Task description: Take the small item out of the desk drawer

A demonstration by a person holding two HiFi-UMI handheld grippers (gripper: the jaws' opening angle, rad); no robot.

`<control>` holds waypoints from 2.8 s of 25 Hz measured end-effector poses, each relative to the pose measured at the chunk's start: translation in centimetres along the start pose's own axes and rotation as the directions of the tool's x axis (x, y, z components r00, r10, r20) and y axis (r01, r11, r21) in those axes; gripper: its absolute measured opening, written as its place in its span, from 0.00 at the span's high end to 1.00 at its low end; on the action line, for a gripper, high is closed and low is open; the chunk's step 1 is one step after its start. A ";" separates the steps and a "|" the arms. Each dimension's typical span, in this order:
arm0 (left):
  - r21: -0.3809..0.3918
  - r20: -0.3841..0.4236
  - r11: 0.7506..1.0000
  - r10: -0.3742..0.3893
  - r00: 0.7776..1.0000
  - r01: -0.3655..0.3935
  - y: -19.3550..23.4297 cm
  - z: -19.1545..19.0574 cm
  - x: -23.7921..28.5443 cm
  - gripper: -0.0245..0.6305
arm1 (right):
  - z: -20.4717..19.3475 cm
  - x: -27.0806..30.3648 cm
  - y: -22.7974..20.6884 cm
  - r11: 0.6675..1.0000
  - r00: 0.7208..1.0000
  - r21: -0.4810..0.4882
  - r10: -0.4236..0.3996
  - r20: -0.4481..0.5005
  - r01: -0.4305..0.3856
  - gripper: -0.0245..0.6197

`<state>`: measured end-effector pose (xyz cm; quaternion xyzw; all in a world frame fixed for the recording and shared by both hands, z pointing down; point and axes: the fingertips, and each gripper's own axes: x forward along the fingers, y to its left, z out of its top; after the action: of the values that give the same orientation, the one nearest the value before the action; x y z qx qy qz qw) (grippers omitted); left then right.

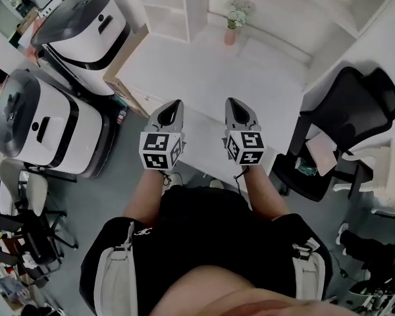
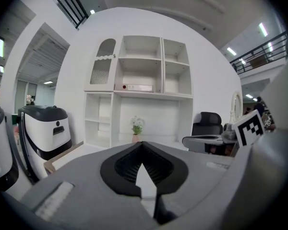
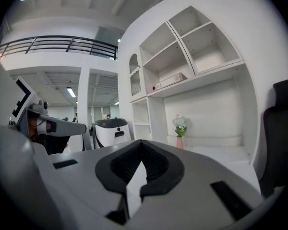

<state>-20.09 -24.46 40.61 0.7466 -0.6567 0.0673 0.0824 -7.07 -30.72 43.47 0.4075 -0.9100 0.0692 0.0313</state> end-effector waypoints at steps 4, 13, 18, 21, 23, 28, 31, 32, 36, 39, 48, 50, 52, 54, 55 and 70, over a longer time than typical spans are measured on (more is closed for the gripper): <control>0.010 0.017 0.997 -0.073 0.997 0.072 1.7 0.9 0.9 0.94 | 0.0 0.4 1.3 0.998 0.998 -0.005 -0.055 0.001 0.055 0.97; 0.001 -0.001 0.985 -0.171 0.985 0.171 3.3 0.1 2.2 0.94 | -1.6 1.2 2.2 0.990 0.991 0.050 -0.126 -0.043 0.128 0.97; -0.019 -0.010 0.984 -0.177 0.984 0.177 3.8 -0.6 2.5 0.94 | -4.0 2.1 2.8 0.995 0.991 0.051 -0.075 -0.114 0.081 0.86; -0.035 -0.011 0.986 -0.165 0.986 0.164 4.4 -1.0 2.5 0.94 | -6.2 2.6 3.2 0.997 0.982 0.058 -0.048 -0.183 0.060 0.80; -0.048 -0.017 0.987 -0.153 0.988 0.153 4.9 -1.4 2.4 0.94 | -7.8 2.8 3.3 0.996 0.973 0.066 -0.042 -0.229 0.058 0.80; -0.069 -0.036 0.990 -0.129 0.991 0.126 5.9 -2.9 2.1 0.94 | -12.7 3.5 3.2 0.997 0.940 0.062 -0.028 -0.340 0.052 0.79; -0.083 -0.050 0.991 -0.108 0.993 0.104 6.6 -3.9 1.6 0.94 | -15.9 3.7 3.6 0.998 0.913 0.063 -0.003 -0.407 0.031 0.79; -0.086 -0.055 0.992 -0.100 0.993 0.095 6.8 -4.2 1.4 0.94 | -16.9 3.8 3.6 0.997 0.903 0.066 0.005 -0.429 0.026 0.79; -0.100 -0.075 0.993 -0.067 0.995 0.059 8.1 -5.2 0.7 0.94 | -21.4 4.4 3.7 0.999 0.855 0.044 0.015 -0.518 0.009 0.79; -0.110 -0.093 0.994 -0.038 0.995 0.027 9.0 -6.0 0.0 0.94 | -24.1 4.9 3.9 1.000 0.827 0.015 0.017 -0.562 -0.011 0.79; -0.116 -0.156 0.990 0.057 0.986 -0.075 11.7 -8.3 -1.5 0.94 | -30.9 7.6 3.2 0.984 0.765 -0.154 -0.034 -0.643 -0.085 0.78; -0.114 -0.163 0.989 0.077 0.984 -0.097 12.2 -8.4 -1.7 0.94 | -32.0 7.9 2.7 0.969 0.754 -0.230 -0.082 -0.652 -0.094 0.78; -0.112 -0.171 0.987 0.096 0.981 -0.116 12.7 -8.7 -1.8 0.94 | -33.2 8.3 1.9 0.955 0.747 -0.288 -0.137 -0.650 -0.076 0.78; -0.111 -0.183 0.985 0.113 0.977 -0.135 13.2 -9.1 -2.0 0.94 | -34.5 8.7 1.3 0.951 0.736 -0.305 -0.178 -0.653 -0.041 0.77; -0.111 -0.190 0.983 0.120 0.974 -0.143 13.4 -9.4 -2.0 0.94 | -35.1 8.9 1.0 0.952 0.730 -0.306 -0.194 -0.655 -0.022 0.76; -0.100 -0.290 0.975 0.161 0.943 -0.197 15.3 -13.7 -3.2 0.94 | -40.4 11.5 -2.2 0.938 0.672 -0.342 -0.291 -0.681 0.060 0.73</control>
<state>-35.60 -20.38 53.92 0.6599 -0.7066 0.1373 0.2156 -13.06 -34.57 84.93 0.4243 -0.7795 0.0858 0.4528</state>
